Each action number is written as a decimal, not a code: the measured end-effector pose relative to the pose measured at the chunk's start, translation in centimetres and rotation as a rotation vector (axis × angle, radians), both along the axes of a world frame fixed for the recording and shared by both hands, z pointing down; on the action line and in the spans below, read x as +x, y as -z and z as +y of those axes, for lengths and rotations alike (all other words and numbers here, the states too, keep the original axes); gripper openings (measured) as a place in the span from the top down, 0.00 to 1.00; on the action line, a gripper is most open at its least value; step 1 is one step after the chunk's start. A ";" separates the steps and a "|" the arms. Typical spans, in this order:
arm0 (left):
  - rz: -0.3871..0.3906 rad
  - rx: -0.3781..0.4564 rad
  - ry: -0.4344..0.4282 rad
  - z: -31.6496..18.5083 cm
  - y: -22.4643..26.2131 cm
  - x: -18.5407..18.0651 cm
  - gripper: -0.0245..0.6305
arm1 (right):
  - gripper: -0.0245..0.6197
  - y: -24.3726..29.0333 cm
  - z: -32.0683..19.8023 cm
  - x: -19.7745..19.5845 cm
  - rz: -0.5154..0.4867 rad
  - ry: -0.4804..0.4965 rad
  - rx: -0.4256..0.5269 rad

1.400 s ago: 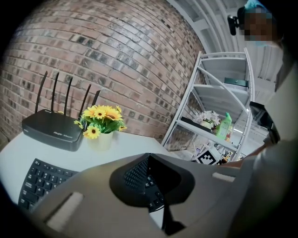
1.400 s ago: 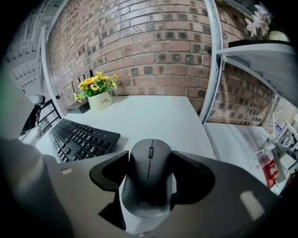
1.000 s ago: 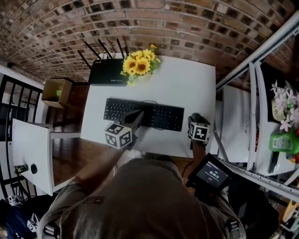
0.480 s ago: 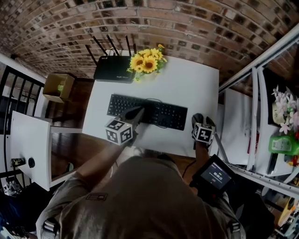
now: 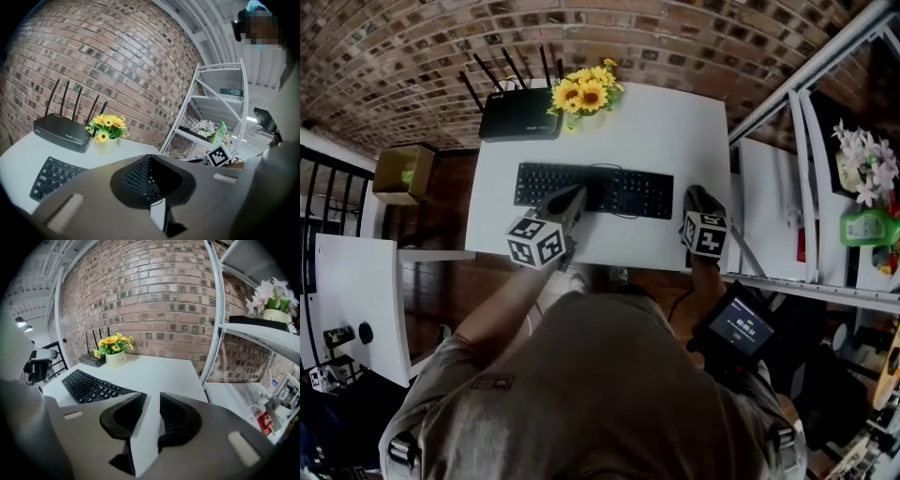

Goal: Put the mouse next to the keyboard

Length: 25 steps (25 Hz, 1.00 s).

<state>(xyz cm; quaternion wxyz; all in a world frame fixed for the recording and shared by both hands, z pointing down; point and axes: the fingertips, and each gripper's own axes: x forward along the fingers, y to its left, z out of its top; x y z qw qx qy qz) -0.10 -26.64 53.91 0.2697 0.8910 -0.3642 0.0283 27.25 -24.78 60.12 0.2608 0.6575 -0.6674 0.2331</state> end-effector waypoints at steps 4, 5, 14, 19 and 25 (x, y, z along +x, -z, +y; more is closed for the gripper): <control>0.017 0.010 -0.008 1.3 0.5 -1.1 0.96 | 0.85 2.2 1.5 -3.2 -0.016 0.029 0.048; 0.023 0.011 -0.008 1.6 0.6 -1.5 0.96 | 0.88 2.7 1.9 -4.0 -0.019 0.037 0.058; 0.047 0.028 -0.001 4.7 1.1 -3.1 0.96 | 0.94 6.4 5.9 -11.8 -0.105 0.166 0.144; 0.027 0.054 0.030 7.2 1.7 -3.0 0.96 | 0.94 8.2 7.5 -14.4 -0.216 0.252 0.212; 0.009 0.071 0.115 10.9 2.4 -2.5 0.96 | 0.94 10.0 11.4 -16.0 -0.326 0.396 0.262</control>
